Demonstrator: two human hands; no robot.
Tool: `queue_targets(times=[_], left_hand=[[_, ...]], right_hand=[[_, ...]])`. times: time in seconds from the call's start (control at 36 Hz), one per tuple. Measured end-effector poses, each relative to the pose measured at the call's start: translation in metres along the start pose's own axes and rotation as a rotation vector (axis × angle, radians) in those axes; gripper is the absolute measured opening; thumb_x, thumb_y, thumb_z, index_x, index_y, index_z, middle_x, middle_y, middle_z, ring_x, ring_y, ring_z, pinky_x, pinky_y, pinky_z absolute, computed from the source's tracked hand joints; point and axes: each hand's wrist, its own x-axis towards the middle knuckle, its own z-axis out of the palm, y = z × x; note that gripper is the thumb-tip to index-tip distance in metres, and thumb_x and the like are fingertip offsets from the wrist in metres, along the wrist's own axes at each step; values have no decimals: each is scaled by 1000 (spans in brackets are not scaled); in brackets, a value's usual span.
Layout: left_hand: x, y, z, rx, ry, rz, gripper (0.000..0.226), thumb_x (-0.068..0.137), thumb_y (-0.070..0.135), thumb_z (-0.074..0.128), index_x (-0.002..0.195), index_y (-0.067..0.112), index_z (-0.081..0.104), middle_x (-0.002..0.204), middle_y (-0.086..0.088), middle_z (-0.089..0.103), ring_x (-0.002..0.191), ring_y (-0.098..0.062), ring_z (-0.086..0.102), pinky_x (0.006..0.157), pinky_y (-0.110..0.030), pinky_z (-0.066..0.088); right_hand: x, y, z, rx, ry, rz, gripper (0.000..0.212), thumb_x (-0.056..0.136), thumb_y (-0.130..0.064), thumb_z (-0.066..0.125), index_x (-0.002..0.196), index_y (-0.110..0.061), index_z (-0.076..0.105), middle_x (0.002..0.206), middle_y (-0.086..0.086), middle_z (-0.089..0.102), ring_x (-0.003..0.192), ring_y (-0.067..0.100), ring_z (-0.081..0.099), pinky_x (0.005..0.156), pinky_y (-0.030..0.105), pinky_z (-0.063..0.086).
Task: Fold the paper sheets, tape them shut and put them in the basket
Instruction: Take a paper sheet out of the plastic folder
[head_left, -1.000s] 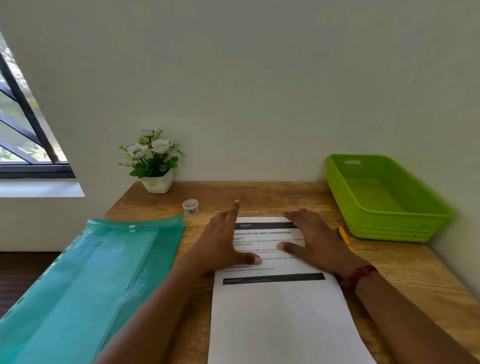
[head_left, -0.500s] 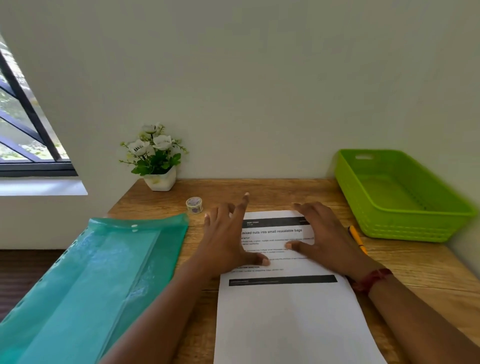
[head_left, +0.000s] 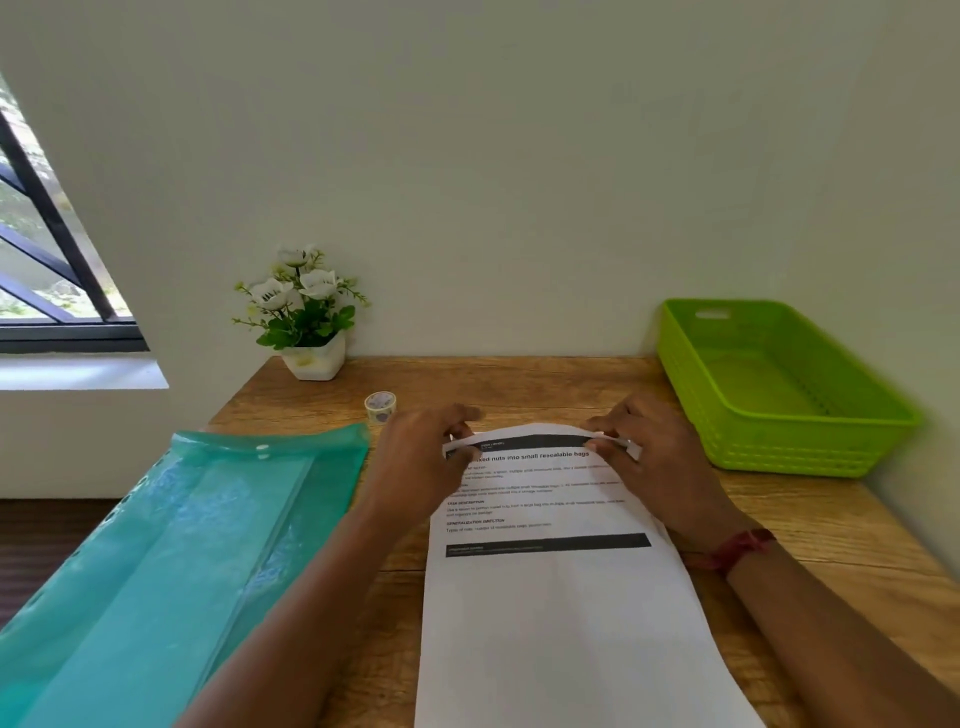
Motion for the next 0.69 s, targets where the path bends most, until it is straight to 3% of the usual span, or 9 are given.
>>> queue_targets(times=[0.08, 0.22, 0.42, 0.47, 0.61, 0.69], left_hand=[[-1, -1, 1, 47, 25, 97, 21, 88, 19, 72, 109, 25, 73, 104, 12, 71, 88, 0, 57, 75, -14, 48], [-1, 4, 4, 70, 46, 126, 15, 89, 12, 70, 100, 20, 74, 99, 8, 71, 86, -2, 57, 71, -4, 38], [-6, 9, 1, 84, -51, 78, 20, 92, 16, 65, 108, 26, 71, 110, 10, 72, 94, -5, 62, 80, -22, 54], [-6, 9, 1, 106, -105, 82, 19, 93, 18, 63, 109, 28, 69, 112, 11, 71, 94, -6, 62, 78, -22, 55], [-9, 10, -1, 203, -235, 128, 28, 97, 29, 56, 125, 34, 60, 117, 10, 69, 86, -8, 61, 65, -16, 49], [-11, 13, 1, 279, -284, 174, 38, 98, 32, 53, 136, 33, 54, 123, 5, 66, 93, -11, 61, 75, -22, 52]], right_hand=[[0, -4, -4, 52, 79, 1, 12, 80, -8, 76, 92, -5, 76, 83, 4, 60, 76, 19, 59, 65, 33, 50], [1, -9, -7, 76, 112, -18, 10, 79, -4, 78, 88, -6, 75, 89, 6, 65, 83, 22, 63, 69, 34, 54], [-3, -2, -3, 120, -38, -100, 15, 73, -6, 80, 84, -12, 71, 97, 1, 71, 91, 10, 64, 79, 19, 52], [-4, -2, -3, 139, -69, -99, 18, 72, -5, 79, 84, -14, 70, 101, 0, 72, 96, 3, 61, 84, 13, 49], [-7, -1, -4, 192, -201, -12, 15, 73, -18, 71, 86, -24, 68, 105, -11, 73, 95, 1, 66, 80, 29, 55], [-9, -6, -4, 153, -299, 34, 27, 75, -33, 64, 100, -27, 72, 104, -13, 73, 82, -5, 62, 72, 21, 50]])
